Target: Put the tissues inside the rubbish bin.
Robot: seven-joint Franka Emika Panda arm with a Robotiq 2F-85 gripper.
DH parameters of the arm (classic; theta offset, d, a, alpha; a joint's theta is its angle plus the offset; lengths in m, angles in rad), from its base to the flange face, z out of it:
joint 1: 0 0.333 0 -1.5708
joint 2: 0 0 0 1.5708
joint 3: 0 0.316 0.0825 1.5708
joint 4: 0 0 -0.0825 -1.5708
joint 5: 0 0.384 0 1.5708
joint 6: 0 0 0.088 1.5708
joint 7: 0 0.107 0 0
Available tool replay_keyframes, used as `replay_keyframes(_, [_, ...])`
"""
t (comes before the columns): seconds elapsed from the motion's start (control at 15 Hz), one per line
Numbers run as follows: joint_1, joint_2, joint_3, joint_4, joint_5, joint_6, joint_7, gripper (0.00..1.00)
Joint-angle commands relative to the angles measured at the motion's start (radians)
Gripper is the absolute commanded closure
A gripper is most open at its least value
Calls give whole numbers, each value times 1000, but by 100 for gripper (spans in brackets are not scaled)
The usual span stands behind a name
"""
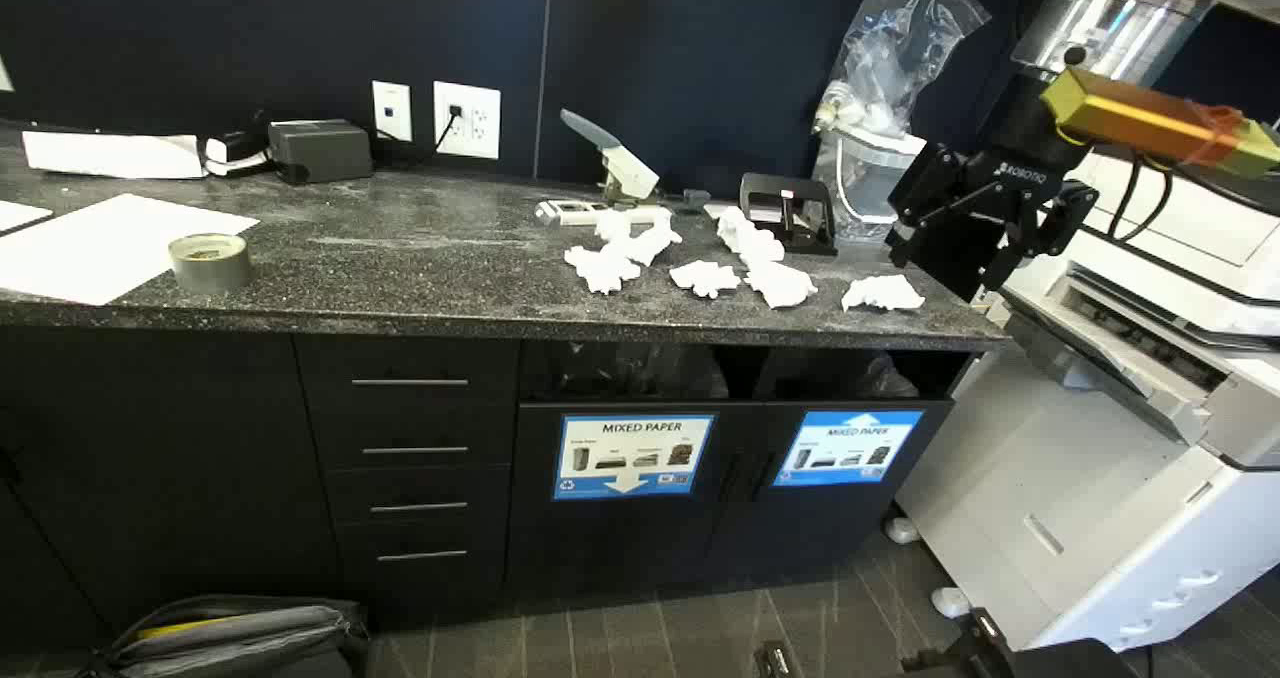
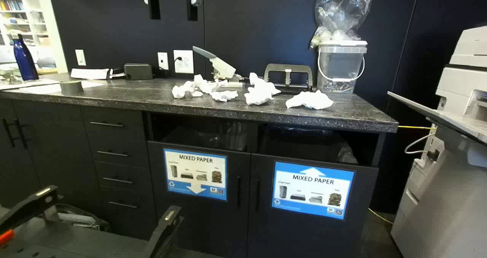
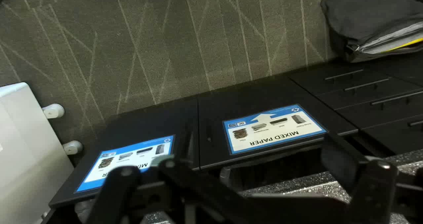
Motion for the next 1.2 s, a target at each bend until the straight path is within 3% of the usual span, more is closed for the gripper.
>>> replay_keyframes(0.0, [-8, 0, 7, 2, 5, -2, -4, 0])
replay_keyframes(0.27, [-8, -1, 7, 3, 5, -2, -4, 0])
replay_keyframes(0.53, [-9, 97, -7, 40, 15, 72, -16, 0])
replay_keyframes(0.8, [-36, 262, -2, 104, 7, 280, 53, 0])
replay_keyframes(1.13, [-74, 572, 8, 299, -16, 532, 306, 0])
